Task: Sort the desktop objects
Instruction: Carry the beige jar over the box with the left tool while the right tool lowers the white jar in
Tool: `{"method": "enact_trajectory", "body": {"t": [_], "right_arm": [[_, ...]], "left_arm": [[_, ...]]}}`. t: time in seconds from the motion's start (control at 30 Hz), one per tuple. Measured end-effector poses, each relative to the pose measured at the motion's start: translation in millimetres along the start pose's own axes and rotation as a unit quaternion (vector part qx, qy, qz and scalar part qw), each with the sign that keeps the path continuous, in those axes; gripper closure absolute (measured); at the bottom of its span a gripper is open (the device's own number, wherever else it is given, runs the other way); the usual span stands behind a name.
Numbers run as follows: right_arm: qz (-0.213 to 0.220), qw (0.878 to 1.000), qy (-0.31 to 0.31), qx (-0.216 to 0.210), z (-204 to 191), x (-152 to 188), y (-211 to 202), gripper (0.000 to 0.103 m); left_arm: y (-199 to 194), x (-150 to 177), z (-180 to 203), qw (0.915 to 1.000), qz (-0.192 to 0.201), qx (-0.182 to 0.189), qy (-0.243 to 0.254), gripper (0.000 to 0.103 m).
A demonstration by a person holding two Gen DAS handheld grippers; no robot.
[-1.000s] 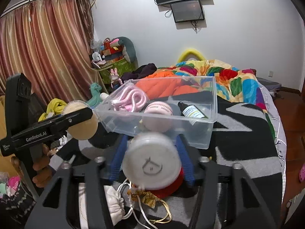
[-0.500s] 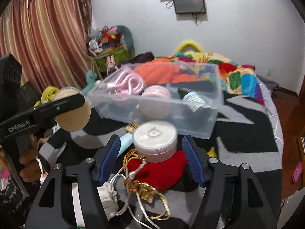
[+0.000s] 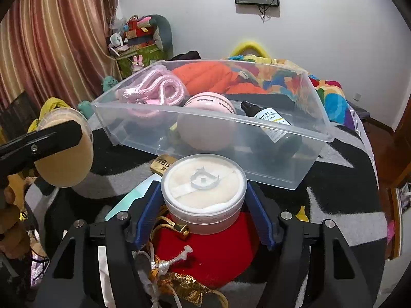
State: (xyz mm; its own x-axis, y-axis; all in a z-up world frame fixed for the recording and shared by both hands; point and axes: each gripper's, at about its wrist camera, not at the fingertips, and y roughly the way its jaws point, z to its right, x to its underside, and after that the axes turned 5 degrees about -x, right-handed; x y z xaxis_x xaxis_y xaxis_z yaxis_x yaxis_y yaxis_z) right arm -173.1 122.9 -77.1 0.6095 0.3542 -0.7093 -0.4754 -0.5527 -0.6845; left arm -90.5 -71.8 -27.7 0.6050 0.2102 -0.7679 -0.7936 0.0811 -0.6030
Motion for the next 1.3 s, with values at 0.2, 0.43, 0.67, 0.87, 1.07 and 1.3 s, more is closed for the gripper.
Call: {"method": "enact_trajectory", "body": {"t": [0.2,0.43,0.67,0.87,1.07,1.3], "right_arm": [[0.034,0.999,0.004,-0.024,-3.9,-2.0,-27.6,0.041],[0.087,0.996,-0.012,-0.034,-12.9,-15.5,-61.9,0.041],[0.126,0.992,-0.001,-0.024,-4.4,-38.6,-75.4,0.041],[0.144,0.989,0.016,-0.014,7.6,-53.7,-73.5,0.041],[0.143,0.989,0.026,0.007,17.3,-60.7,-58.2,0.041],[0.132,0.990,0.053,0.004,33.1,-62.2,-37.5,0.041]], "left_arm": [[-7.9,-9.5,0.4,0.9998,0.018,-0.001,-0.003,0.036],[-16.4,-27.9,4.7,0.9990,0.045,0.003,-0.004,0.036],[-17.9,-48.9,10.1,0.9976,0.068,0.010,-0.003,0.036],[-8.2,-65.9,8.6,0.9969,0.076,0.015,-0.012,0.036],[17.4,-71.8,7.4,0.9978,0.064,0.007,-0.018,0.036],[57.0,-68.7,-0.6,0.9991,0.034,-0.011,-0.021,0.036]]}}
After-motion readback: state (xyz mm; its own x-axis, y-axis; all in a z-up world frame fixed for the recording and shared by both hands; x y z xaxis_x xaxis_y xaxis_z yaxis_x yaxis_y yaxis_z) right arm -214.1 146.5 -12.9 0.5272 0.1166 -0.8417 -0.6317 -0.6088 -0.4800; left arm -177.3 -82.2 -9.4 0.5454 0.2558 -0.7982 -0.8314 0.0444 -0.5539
